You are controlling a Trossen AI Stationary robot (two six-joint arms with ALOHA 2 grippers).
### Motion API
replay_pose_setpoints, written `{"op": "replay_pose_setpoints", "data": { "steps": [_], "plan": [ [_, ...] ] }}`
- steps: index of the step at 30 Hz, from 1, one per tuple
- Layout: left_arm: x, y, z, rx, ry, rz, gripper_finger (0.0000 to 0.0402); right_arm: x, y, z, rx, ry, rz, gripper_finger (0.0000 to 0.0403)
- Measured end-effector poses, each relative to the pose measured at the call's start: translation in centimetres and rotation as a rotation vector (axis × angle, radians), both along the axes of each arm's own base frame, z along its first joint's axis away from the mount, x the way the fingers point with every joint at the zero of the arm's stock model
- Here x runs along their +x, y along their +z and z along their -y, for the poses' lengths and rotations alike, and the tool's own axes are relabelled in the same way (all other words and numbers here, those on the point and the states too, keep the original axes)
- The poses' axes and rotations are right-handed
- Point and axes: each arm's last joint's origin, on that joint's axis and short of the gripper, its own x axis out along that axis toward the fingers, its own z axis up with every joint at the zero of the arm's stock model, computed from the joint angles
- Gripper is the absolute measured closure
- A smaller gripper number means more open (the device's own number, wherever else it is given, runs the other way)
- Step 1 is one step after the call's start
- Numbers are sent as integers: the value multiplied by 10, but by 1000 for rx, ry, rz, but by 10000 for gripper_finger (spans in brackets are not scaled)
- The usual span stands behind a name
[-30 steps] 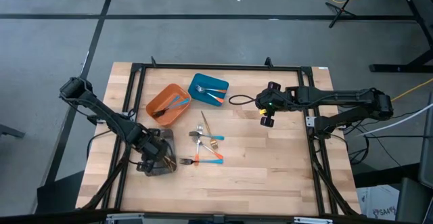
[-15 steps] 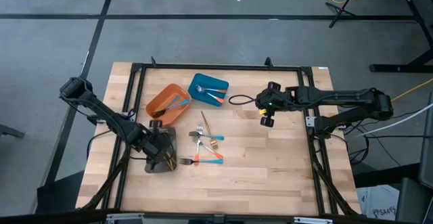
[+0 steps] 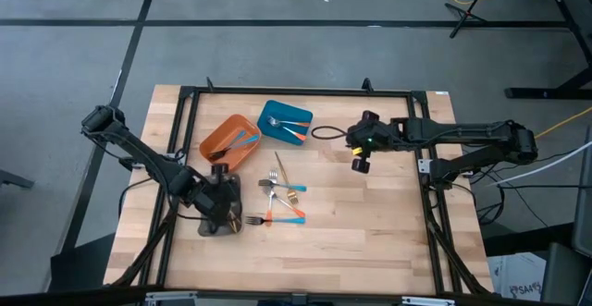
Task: Sort silverware by color (type)
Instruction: Put the gold fork into the black bin
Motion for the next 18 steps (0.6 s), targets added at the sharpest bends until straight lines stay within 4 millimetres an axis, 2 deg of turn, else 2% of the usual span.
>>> {"op": "replay_pose_setpoints", "data": {
  "steps": [8,13,18],
  "plan": [
    [19,12,4,0,77,265,398,10,7,-2,61,59,127,311],
    [34,19,-5,-40,155,383,393,11,8,-2,59,61,147,311],
    [47,25,-19,-69,179,443,362,11,8,-2,59,61,147,311]
  ]
}}
